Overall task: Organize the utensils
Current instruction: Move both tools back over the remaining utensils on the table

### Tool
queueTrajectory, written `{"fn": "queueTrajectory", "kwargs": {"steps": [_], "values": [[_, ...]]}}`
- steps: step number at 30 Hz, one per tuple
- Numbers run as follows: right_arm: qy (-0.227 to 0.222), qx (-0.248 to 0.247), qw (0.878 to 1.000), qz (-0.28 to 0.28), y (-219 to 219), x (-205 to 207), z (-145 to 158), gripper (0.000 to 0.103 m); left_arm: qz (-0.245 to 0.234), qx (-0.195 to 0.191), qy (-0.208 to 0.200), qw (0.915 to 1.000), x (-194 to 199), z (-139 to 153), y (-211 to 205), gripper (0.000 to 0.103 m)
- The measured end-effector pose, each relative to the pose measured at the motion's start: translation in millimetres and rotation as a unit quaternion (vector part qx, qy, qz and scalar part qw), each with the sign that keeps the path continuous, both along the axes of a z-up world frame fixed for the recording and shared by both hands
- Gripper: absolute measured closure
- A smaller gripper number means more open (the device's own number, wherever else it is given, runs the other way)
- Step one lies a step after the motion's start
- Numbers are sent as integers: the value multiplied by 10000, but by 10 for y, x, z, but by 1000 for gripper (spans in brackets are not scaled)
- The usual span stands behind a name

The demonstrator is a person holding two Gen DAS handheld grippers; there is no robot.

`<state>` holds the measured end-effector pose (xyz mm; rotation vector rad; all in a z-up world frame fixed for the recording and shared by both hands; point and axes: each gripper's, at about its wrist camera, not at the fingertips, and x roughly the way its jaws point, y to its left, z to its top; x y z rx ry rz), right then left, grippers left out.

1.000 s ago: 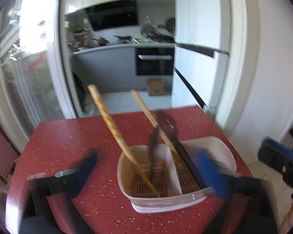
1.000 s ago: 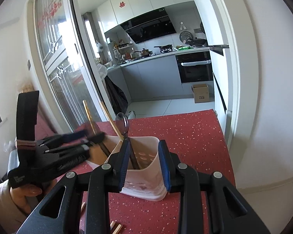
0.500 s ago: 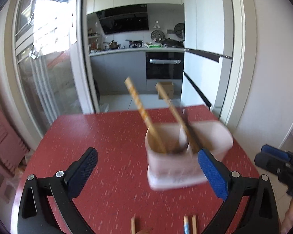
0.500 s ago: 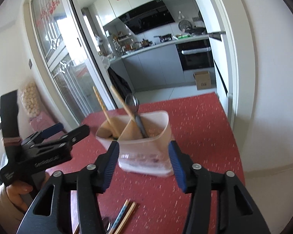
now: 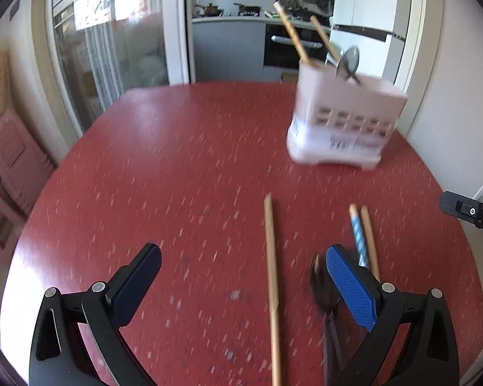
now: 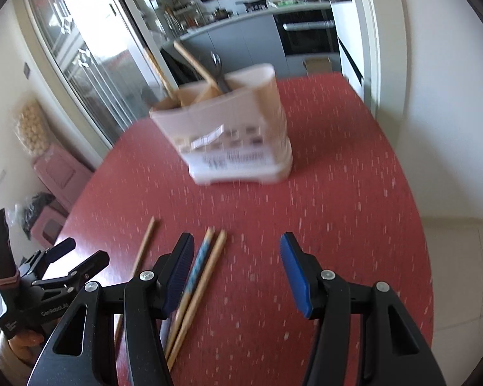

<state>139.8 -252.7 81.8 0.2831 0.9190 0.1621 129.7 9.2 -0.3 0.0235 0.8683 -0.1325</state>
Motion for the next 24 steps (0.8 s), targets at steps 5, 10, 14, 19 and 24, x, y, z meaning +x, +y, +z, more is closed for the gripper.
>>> {"fn": "queueTrajectory", "kwargs": {"steps": [5,10,14,19,24], "values": [[445,-84,9990,-27,81,-129,-173,43,125,-64,169,9998,-195,-172,108,0],[933,-66,9956,-70,158,-197,-366,43,168,-88,337,9993,-224,-289,133,0],[1145,-117,9933,-80,204,-209,-436,44,135,-37,441,9989,-203,-349,107,0],[1393,-88,9901,-125,274,-132,-496,44,172,90,505,9985,-154,-411,104,0],[1543,-136,9878,-134,411,13,-529,44,222,127,581,9980,-87,-469,130,0]]}}
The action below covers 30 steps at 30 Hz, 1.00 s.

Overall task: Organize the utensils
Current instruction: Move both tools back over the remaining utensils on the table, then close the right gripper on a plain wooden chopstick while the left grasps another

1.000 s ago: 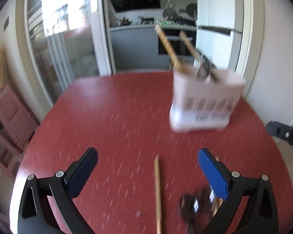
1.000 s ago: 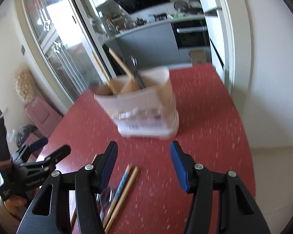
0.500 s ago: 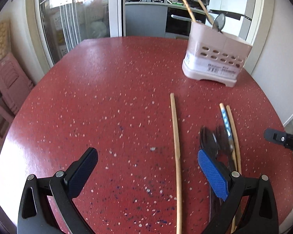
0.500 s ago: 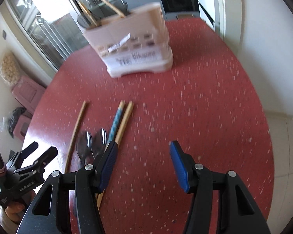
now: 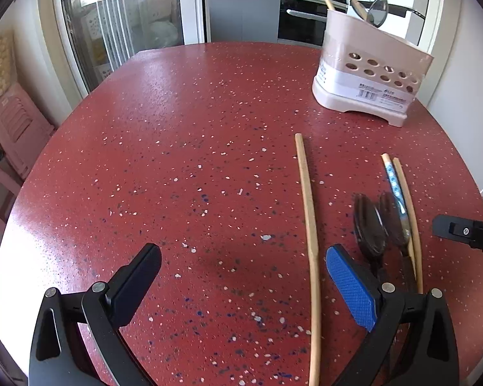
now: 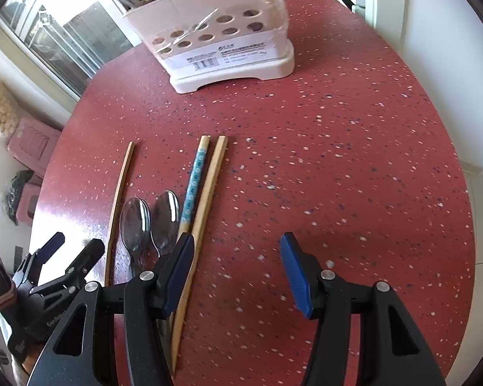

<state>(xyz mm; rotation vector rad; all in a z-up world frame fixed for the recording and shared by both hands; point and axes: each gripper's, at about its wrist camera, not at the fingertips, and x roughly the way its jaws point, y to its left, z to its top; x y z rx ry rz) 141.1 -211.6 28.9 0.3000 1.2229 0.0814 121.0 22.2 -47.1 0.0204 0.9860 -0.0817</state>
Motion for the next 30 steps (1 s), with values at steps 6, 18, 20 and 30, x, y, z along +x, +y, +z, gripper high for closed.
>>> {"fn": "queueTrajectory", "kwargs": {"steps": [6,18,20,30], "values": [[138,-433,9989,105,228,105,-44,44,-19,17,38,10000,65,-38,-12,0],[382,-1297,9901,386,623,266,-67,57,-99,23,75,9999,156,-73,16,0],[500,-1291,9896,378,646,324,-70,59,-165,53,96,9998,189,-74,2,0],[771,-1301,9856,757,788,479,-60,84,-467,211,365,9980,334,-113,-118,0]]}}
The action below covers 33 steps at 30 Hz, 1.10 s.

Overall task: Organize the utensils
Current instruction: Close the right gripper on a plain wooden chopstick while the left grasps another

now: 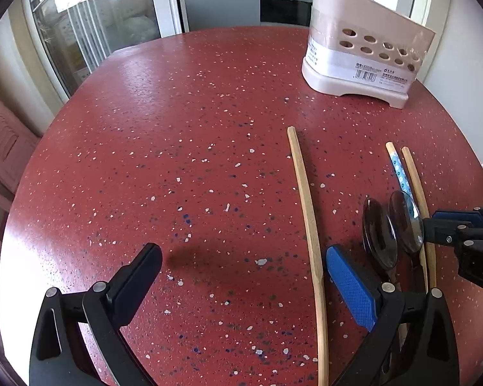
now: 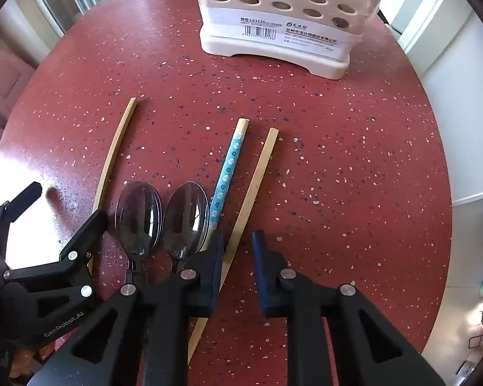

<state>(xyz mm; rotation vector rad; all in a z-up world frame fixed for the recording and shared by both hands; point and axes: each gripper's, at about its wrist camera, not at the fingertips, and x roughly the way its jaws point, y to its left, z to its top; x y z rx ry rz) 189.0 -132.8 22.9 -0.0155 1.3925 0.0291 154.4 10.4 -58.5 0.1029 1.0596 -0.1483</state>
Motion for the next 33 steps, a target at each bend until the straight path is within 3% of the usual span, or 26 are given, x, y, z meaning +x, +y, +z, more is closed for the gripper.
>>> {"fn": "queueTrajectory", "kwargs": {"steps": [11,15,17,22,28,33], "values": [[-81,102,9998,143,-68,38,-24,88,-483,26,303,9984,133,37,-94,0],[-209,150,9993,256,-85,-132,26,92,-580,-1,518,9970,186,58,-123,0],[-255,302,9989,251,-144,-193,13,97,-653,63,586,9961,210,83,-149,3],[-415,907,9949,176,-336,-294,12,97,-896,476,508,9935,190,125,-309,10],[-800,1318,9879,181,-527,-413,143,97,-1125,550,682,9898,221,149,-377,27],[-1141,1490,9821,148,-717,-510,308,97,-1416,425,808,9857,205,158,-465,63]]}}
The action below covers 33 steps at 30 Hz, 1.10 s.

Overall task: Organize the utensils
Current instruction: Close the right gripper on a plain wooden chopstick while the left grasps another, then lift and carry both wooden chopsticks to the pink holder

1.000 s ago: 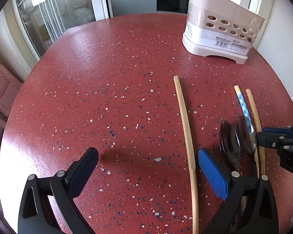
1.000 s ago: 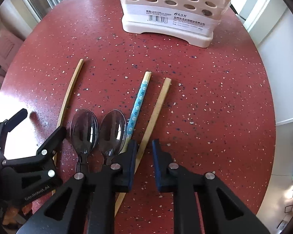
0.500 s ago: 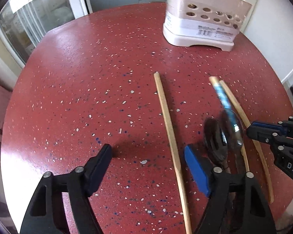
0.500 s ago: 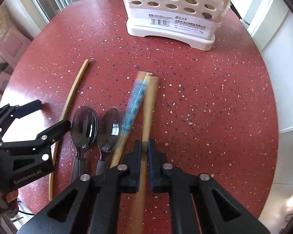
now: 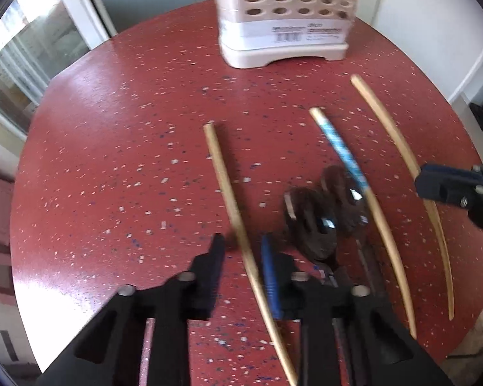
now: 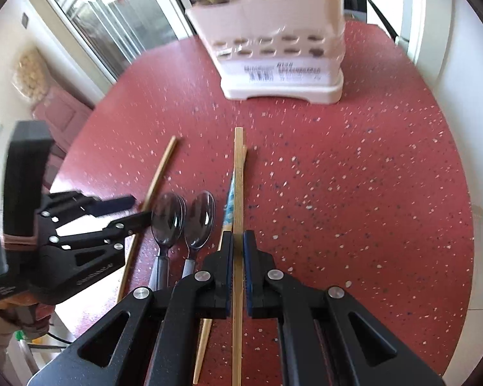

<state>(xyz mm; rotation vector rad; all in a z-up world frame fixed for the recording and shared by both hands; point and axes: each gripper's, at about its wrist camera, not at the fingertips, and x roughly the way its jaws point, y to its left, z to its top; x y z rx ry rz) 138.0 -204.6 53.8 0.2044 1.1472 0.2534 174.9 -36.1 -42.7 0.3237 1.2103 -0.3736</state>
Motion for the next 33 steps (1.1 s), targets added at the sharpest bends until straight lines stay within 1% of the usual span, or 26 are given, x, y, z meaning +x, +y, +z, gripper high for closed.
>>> {"fn": "queueTrajectory", "kwargs": {"steps": [3,5,8,13,17,22,28,33], "values": [[-131,68,9999,-48,-85,-66,85,97,-115,103,-170,9997,-71,2,-83,68],[-178,114,9997,-84,-127,-83,107,97,-128,140,-317,9993,-166,6,-135,68],[-279,145,9995,-104,-147,-115,136,97,61,-23,-417,9991,-198,13,-68,68],[-494,185,9985,-113,-91,-130,205,97,397,-372,-748,9957,-284,117,90,68],[-751,254,9968,-104,-123,-148,304,97,601,-707,-1059,9900,-325,270,212,68],[-1134,284,9931,-6,-104,-200,496,97,802,-1081,-1474,9799,-430,536,309,68],[-1392,502,9890,-42,-166,-174,647,97,1018,-1458,-1846,9666,-401,792,434,68],[-1520,614,9864,-75,-211,-132,705,97,1144,-1740,-2037,9566,-437,942,517,68]]}}
